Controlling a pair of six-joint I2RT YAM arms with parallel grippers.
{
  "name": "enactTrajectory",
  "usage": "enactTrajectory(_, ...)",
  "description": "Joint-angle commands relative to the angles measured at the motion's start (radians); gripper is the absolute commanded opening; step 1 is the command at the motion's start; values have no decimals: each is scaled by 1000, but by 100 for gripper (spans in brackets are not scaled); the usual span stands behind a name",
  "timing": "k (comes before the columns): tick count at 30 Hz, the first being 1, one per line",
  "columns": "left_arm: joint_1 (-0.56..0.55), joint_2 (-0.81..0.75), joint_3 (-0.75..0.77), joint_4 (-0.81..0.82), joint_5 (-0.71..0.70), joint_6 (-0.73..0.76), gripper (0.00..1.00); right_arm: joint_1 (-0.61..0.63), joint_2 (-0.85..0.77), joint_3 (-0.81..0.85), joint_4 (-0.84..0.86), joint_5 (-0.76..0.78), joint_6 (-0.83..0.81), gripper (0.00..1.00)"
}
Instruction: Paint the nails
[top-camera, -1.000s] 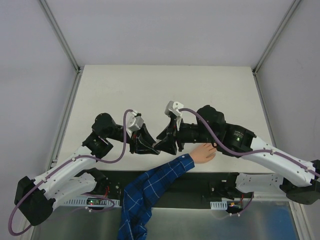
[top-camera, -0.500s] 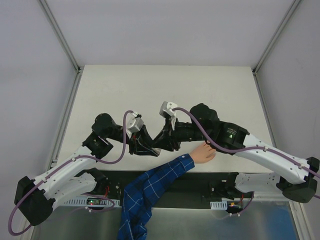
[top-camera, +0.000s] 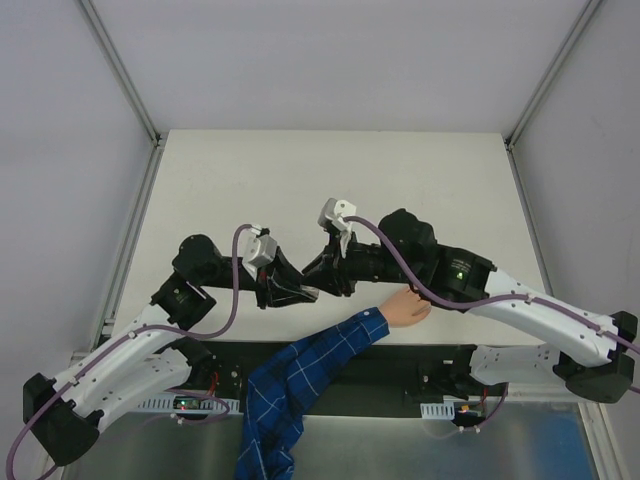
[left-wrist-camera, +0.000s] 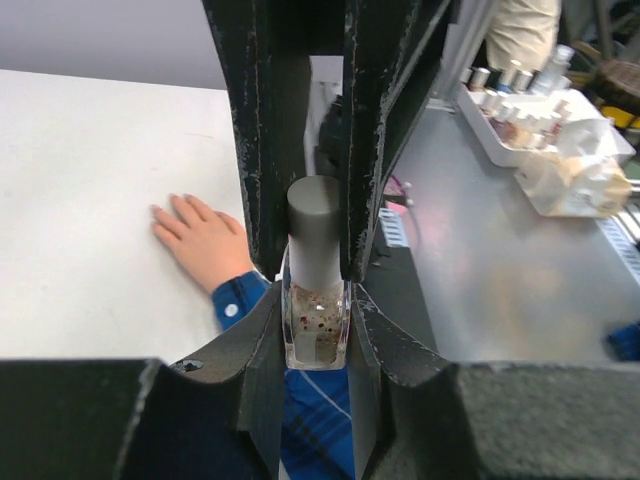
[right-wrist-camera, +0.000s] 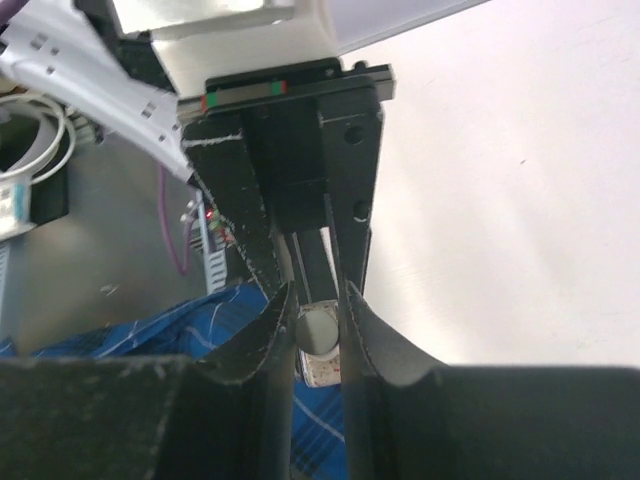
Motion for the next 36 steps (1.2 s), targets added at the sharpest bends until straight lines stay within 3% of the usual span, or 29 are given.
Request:
enactTrajectory(1,27,-63,1,-5,-329,97,0,89,30,-4,26,247,45,1)
enactTrajectory(2,27,-71,4,-65,-397,109,0,118,44,2,29,371,61,1)
enactTrajectory(3,28,-75,5,-87,-503,135,0,159,61,17,18,666,97,1)
enactTrajectory(6,34,-79,19,-145,-614,157,0,276,182,120,-75,1036,313,1)
enactTrajectory(10,34,-85,11,-147,-636,162,0,333,317,223,-124,1163,363,0)
enactTrajectory(22,34,-80,22,-153,-598,152,0,335,205,96,56,1097,216,0)
enactTrajectory(24,34,-73,27,-157,-588,146,17,333,193,87,76,1109,202,0)
enactTrajectory(25,34,-68,30,-160,-585,145,32,330,191,86,80,1115,194,1)
enactTrajectory(26,34,-66,31,-162,-581,140,58,328,190,83,81,1121,188,0)
enactTrajectory(30,34,-66,40,-177,-556,146,87,289,155,7,161,1147,150,0)
enactTrajectory(32,34,-69,47,-186,-556,152,95,235,122,-76,208,1155,139,0)
enactTrajectory(36,34,-72,47,-199,-576,169,98,67,76,-211,343,1138,139,1)
